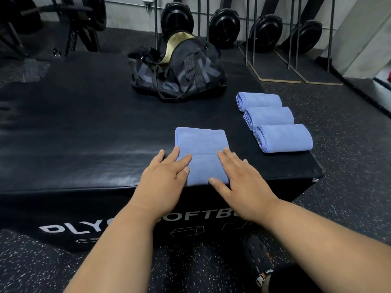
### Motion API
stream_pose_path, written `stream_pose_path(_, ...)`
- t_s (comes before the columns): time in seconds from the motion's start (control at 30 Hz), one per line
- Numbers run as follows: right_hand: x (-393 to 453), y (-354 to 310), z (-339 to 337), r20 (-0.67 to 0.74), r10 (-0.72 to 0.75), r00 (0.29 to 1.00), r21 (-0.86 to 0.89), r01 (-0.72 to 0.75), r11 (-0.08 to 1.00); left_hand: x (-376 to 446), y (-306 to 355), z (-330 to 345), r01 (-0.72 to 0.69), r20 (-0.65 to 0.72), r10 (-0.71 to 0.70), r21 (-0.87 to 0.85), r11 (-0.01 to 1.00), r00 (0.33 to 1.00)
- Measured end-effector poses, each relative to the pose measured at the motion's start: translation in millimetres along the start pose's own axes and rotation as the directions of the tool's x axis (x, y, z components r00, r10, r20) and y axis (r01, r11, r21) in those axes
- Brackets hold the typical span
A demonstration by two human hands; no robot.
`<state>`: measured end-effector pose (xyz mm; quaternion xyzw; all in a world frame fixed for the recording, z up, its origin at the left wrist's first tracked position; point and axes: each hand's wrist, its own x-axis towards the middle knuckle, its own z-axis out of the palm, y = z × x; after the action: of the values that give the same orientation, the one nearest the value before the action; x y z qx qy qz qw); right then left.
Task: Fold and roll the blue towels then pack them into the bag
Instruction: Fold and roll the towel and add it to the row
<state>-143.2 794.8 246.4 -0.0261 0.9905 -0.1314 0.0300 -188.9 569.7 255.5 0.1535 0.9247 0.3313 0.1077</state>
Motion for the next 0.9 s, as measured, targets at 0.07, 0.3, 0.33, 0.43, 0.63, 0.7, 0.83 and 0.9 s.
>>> stream_pose_path(0.07, -3, 2, -3, 0.002, -0.002, 1.0, -0.014, 0.002, 1.0, 0, -1, -1, -0.017, -0.001, 0.017, -0.001, 1.0, 1.0)
stream_pose_path(0.3, -2, 19, -4, -0.186, -0.068, 0.98, 0.157, 0.098, 0.983, -9, -11, -8, -0.161, -0.023, 0.16, -0.036, 0.986, 0.987)
stream_pose_path(0.33, -2, 23, -4, -0.226, -0.086, 0.97, 0.148, 0.121, 0.982, -8, -13, -9, -0.167, -0.052, 0.165, -0.032, 0.985, 0.985)
stream_pose_path(0.43, 2, 28, -9, -0.302, -0.108, 0.947, 0.165, 0.164, 0.973, -6, -14, -12, -0.192, -0.164, 0.178, -0.072, 0.979, 0.97)
stream_pose_path(0.63, 20, 33, -26, -0.071, -0.235, 0.969, 0.128, 0.243, 0.962, -1, -14, -21, -0.116, -0.041, 0.113, -0.079, 0.99, 0.993)
stream_pose_path(0.7, 24, 40, -24, -0.027, -0.268, 0.963, 0.072, 0.269, 0.96, 2, -16, -21, -0.144, 0.004, 0.144, 0.019, 0.989, 0.99)
stream_pose_path(0.83, 19, 44, -22, -0.068, -0.26, 0.963, 0.111, 0.267, 0.957, 7, -19, -17, -0.147, -0.046, 0.146, -0.01, 0.989, 0.988)
stream_pose_path(0.9, 17, 42, -23, -0.144, -0.218, 0.965, 0.19, 0.243, 0.951, 8, -21, -16, -0.135, -0.059, 0.13, -0.1, 0.986, 0.99)
